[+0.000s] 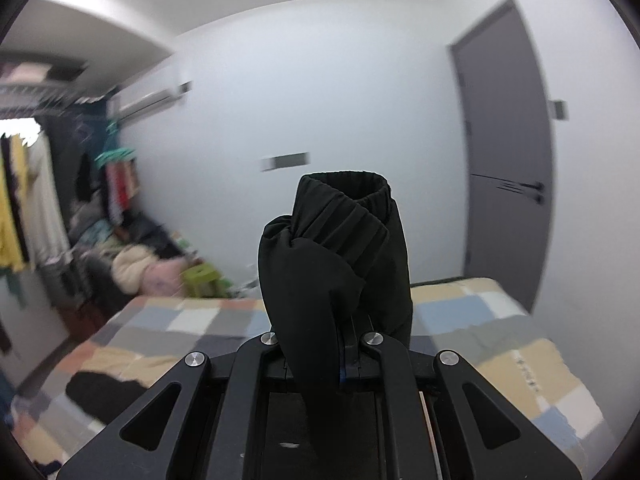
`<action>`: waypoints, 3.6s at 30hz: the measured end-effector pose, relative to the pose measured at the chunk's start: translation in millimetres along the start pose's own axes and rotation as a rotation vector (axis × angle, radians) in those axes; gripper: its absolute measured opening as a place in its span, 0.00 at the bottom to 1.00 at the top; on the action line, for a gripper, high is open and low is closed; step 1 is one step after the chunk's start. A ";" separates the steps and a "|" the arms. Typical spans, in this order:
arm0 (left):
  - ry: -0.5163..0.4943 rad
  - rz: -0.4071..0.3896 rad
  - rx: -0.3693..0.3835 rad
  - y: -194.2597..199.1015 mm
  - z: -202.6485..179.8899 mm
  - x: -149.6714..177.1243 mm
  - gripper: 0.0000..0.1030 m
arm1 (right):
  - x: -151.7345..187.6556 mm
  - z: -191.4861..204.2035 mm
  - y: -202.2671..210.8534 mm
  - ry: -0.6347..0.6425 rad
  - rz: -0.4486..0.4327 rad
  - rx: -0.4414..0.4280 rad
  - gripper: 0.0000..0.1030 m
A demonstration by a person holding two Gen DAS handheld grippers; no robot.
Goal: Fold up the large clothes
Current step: 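Lift the sleeve with the right gripper and fold it across the jacket body, then open the right gripper to release the sleeve and withdraw, then reach the left gripper to the other sleeve cuff and grasp it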
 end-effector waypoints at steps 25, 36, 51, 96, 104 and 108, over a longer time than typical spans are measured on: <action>-0.021 0.059 -0.107 -28.3 61.8 26.1 1.00 | 217.3 282.6 -80.3 0.211 0.338 -0.385 0.09; 0.044 0.106 -0.076 -46.6 78.8 33.3 1.00 | 298.6 306.4 -111.0 0.246 0.480 -0.414 0.09; 0.078 0.135 -0.071 -50.9 77.3 30.7 1.00 | 311.7 301.2 -106.1 0.235 0.533 -0.426 0.42; -0.041 0.001 0.015 59.1 -83.5 -3.1 1.00 | 211.6 64.9 131.5 0.173 0.155 -0.172 0.98; -0.028 0.022 0.014 43.3 -79.5 8.8 1.00 | 252.8 30.4 142.1 0.121 0.195 -0.145 1.00; -0.014 0.036 0.011 33.8 -75.3 13.2 0.99 | 268.6 21.2 151.5 0.103 0.201 -0.146 1.00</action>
Point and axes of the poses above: each gripper's, at about its wrist camera, not at the fingertips, and y roughly against the way its jaws point, z to its left, x to its underside, the point moved 2 cm from there along -y, roughly the way its jaws point, and after that the axes turned 14 degrees about x, right-handed, at the moved point
